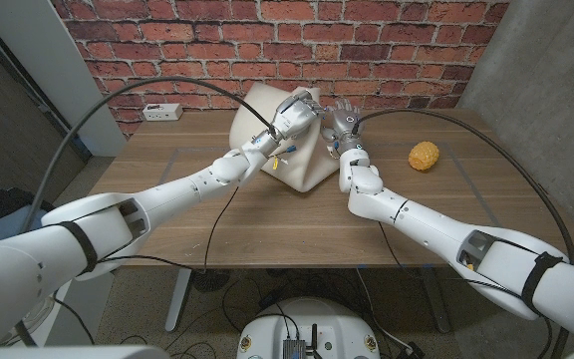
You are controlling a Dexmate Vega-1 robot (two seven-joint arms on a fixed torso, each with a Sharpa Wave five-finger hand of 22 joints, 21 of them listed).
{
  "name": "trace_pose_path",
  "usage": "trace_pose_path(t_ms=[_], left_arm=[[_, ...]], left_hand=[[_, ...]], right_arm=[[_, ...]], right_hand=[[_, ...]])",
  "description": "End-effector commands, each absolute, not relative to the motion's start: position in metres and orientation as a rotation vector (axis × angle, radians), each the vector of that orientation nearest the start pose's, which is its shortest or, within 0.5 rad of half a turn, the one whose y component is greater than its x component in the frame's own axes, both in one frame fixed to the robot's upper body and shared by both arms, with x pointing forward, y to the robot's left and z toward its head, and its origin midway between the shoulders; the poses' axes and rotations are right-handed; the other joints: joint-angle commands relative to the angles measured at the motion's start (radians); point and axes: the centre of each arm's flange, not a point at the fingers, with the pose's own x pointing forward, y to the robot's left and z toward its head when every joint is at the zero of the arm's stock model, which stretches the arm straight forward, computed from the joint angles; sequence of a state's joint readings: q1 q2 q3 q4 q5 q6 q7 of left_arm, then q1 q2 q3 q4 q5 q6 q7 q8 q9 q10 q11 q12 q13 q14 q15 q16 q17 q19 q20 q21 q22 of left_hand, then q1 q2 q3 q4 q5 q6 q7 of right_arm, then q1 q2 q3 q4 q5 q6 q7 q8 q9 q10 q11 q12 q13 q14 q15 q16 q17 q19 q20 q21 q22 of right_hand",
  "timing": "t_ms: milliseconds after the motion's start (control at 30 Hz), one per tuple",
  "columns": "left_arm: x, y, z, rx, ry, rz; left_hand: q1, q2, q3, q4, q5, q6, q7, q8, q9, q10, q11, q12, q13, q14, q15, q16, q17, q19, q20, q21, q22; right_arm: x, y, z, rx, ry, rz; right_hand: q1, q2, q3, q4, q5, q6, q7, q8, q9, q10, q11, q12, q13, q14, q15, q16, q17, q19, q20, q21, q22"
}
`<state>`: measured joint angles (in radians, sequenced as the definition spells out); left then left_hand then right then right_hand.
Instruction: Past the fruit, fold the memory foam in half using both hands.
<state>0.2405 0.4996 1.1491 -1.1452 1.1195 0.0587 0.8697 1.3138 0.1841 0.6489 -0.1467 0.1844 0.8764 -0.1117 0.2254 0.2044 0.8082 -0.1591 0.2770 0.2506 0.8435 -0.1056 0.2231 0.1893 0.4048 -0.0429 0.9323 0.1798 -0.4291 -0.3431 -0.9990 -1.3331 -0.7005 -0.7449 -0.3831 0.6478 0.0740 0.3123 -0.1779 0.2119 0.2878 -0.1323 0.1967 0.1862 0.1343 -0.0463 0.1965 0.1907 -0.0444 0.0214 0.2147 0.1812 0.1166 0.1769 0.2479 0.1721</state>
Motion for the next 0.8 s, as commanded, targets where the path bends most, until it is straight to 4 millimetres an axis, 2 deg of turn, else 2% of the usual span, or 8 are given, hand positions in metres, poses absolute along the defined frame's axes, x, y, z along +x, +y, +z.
trace_pose_path(t_ms=[33,367,500,800], left_arm=[[0.623,0.086,0.081,1.741,-1.634,0.443],[0.620,0.087,0.081,1.741,-1.642,0.448],[0.620,0.088,0.081,1.739,-1.638,0.449],[0.624,0.087,0.082,1.704,-1.610,0.413]], left_hand=[[-0.003,-0.005,0.000,-0.006,-0.005,0.001,0.004,-0.003,0.002,0.011,-0.001,-0.001,0.001,0.008,-0.126,-0.001,0.003,-0.009,-0.151,0.008,0.002],[-0.004,-0.005,0.000,-0.007,-0.004,0.003,0.006,-0.004,0.002,0.016,-0.003,-0.003,0.000,0.010,-0.126,-0.001,0.004,-0.010,-0.150,0.012,0.002],[-0.004,-0.005,0.000,-0.007,-0.004,0.003,0.007,-0.005,0.002,0.015,-0.003,-0.004,0.000,0.010,-0.126,-0.001,0.004,-0.011,-0.150,0.013,0.002],[-0.004,-0.005,0.001,-0.008,-0.004,0.005,0.008,-0.006,0.002,0.017,-0.001,-0.007,-0.001,0.011,-0.126,-0.002,0.004,-0.011,-0.149,0.018,0.001]], right_arm=[[0.684,-0.128,0.052,-1.569,-0.406,-0.670],[0.708,-0.159,0.053,-1.641,-0.271,-0.745],[0.710,-0.173,0.056,-1.625,-0.242,-0.774],[0.705,-0.190,0.064,-1.570,-0.238,-0.822]], right_hand=[[0.016,-0.009,0.003,-0.001,0.010,0.007,-0.005,0.008,0.002,0.008,-0.003,0.007,0.002,-0.001,-0.008,0.002,0.002,0.018,0.001,0.006,0.000],[0.033,-0.022,0.005,-0.001,0.015,0.011,-0.013,0.007,0.003,0.006,-0.009,0.004,0.002,0.007,-0.014,0.001,0.002,0.047,-0.005,0.008,0.000],[0.040,-0.025,0.006,0.000,0.017,0.011,-0.013,0.006,0.003,0.004,-0.009,0.003,0.002,0.012,-0.018,0.001,0.002,0.057,-0.010,0.008,-0.001],[0.045,-0.029,0.005,0.005,0.019,0.010,-0.011,0.004,0.004,0.008,-0.009,0.004,0.002,0.025,-0.020,0.003,0.002,0.065,-0.014,0.006,-0.001]])
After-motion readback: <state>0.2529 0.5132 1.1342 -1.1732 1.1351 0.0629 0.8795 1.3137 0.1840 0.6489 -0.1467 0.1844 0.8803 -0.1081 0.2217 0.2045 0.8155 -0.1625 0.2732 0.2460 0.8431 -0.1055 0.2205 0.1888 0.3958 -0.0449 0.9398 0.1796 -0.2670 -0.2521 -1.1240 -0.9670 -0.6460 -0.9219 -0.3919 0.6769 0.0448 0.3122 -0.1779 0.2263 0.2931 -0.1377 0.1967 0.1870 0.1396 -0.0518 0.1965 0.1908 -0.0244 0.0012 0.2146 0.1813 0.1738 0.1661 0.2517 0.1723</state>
